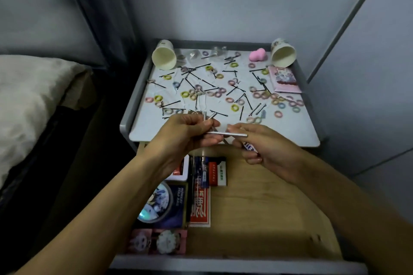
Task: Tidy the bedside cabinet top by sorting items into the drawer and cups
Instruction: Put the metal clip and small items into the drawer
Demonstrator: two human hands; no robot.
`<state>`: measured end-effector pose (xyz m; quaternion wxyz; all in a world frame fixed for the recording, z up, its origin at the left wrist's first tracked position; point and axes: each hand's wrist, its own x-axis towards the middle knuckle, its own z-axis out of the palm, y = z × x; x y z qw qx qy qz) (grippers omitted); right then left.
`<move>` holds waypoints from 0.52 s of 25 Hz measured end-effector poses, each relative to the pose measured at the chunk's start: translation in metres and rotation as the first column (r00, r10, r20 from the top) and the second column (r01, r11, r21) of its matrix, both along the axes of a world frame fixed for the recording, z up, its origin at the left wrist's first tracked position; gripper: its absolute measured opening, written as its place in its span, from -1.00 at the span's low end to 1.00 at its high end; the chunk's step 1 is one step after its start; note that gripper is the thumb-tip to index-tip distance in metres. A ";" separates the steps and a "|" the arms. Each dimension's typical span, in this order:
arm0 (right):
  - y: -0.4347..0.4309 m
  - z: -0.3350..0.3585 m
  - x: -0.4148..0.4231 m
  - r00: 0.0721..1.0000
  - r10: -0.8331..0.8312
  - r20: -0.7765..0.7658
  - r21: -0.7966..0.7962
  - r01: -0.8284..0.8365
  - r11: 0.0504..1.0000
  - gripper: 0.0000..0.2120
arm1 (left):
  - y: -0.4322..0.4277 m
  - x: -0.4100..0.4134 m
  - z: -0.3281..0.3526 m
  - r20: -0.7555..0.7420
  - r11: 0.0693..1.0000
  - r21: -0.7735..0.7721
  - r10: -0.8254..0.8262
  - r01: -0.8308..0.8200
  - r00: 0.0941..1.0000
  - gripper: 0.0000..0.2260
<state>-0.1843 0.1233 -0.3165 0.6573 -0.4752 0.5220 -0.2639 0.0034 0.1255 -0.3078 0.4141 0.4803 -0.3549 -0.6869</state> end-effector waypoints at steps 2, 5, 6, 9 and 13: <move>-0.003 0.004 -0.004 0.997 0.031 0.075 0.067 -0.036 0.997 -0.78 | 0.001 -0.005 -0.001 0.008 0.998 -0.021 -0.051 0.051 0.999 -0.84; -0.006 0.004 -0.012 0.991 0.134 0.013 0.069 -0.135 0.989 -0.78 | -0.001 -0.008 -0.001 0.005 0.995 -0.029 -0.095 0.096 0.995 -0.85; -0.006 0.003 -0.013 0.989 0.148 0.006 0.084 -0.148 0.985 -0.76 | -0.002 -0.008 -0.001 0.004 0.995 -0.028 -0.099 0.099 0.995 -0.85; -0.007 0.001 -0.017 0.988 0.153 0.005 0.117 -0.153 0.981 -0.77 | -0.005 -0.010 -0.002 0.016 0.994 -0.023 -0.104 0.105 0.994 -0.86; -0.008 0.001 -0.024 0.989 0.148 -0.024 0.118 -0.144 0.982 -0.80 | -0.008 -0.010 -0.003 0.102 0.991 -0.032 -0.122 0.126 0.987 -0.79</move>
